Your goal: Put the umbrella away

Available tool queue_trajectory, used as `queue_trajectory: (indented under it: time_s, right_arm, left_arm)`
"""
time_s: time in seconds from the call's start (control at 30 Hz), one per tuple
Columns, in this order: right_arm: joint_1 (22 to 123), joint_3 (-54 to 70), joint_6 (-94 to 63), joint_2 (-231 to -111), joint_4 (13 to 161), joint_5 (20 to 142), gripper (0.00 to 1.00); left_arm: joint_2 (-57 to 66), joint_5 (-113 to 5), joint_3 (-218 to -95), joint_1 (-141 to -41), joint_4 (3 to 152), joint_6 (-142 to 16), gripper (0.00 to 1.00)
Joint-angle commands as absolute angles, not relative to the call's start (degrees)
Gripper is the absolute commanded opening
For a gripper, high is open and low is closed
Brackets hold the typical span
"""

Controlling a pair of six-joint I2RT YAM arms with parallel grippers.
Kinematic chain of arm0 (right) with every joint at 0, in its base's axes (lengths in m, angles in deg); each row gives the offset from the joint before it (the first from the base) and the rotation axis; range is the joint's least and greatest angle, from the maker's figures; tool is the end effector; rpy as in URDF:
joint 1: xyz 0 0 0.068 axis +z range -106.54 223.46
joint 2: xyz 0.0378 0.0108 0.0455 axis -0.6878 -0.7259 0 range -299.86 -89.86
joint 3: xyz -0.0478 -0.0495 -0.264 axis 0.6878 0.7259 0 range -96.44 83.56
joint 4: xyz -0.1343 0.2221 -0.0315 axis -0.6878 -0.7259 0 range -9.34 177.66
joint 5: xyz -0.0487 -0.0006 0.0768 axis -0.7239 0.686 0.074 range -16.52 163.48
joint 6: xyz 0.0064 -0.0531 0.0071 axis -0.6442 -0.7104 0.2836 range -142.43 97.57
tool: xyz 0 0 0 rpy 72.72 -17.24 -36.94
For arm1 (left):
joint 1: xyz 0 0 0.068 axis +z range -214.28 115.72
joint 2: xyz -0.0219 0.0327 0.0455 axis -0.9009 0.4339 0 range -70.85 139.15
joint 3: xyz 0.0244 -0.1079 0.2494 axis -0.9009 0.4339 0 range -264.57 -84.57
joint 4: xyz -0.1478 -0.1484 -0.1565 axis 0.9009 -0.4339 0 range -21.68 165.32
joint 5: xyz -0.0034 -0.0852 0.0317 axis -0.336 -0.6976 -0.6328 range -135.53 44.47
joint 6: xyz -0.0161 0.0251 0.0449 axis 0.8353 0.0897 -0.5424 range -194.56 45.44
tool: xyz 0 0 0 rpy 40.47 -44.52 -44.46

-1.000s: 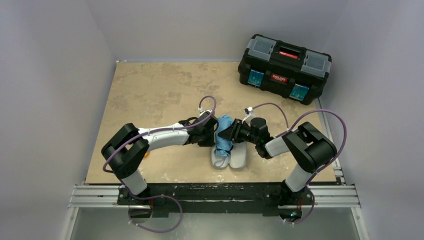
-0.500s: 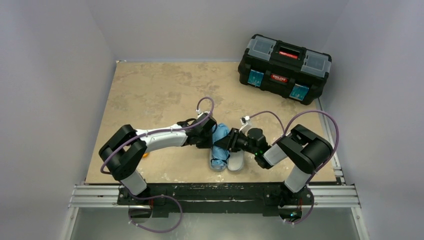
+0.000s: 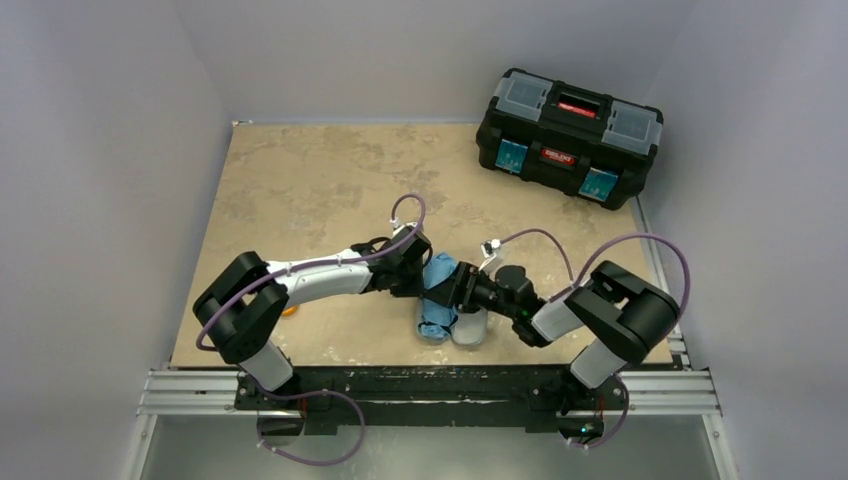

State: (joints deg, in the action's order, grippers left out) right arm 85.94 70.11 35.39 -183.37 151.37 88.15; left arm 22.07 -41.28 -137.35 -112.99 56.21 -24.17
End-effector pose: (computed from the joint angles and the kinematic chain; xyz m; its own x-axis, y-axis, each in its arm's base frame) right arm 0.1721 0.1698 0.1155 -0.8152 0.3636 -0.4508 -0.2678 0.4534 0.8501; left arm 0.2101 -0.2352 0.1710 -0.9195 -0.1172 -0.3751 0.0249 0.9352 -0.3532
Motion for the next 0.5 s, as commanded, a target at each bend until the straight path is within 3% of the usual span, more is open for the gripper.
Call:
queue_trajectory:
  time_s: [0.0, 0.17, 0.47]
  right_arm:
    - [86.4, 66.8, 32.4, -175.8, 134.2, 85.2, 0.86]
    - [86.4, 59.7, 29.8, -166.8, 112.6, 79.8, 0.97]
    - [86.4, 51.4, 26.8, -157.4, 92.6, 74.2, 0.96]
  left_arm:
    - [20.0, -38.9, -137.1, -112.4, 58.7, -23.7, 0.00]
    - [20.1, -38.9, -136.8, -112.4, 58.8, -23.8, 0.00]
    - [20.3, -39.2, -136.4, -112.4, 59.1, -24.0, 0.00]
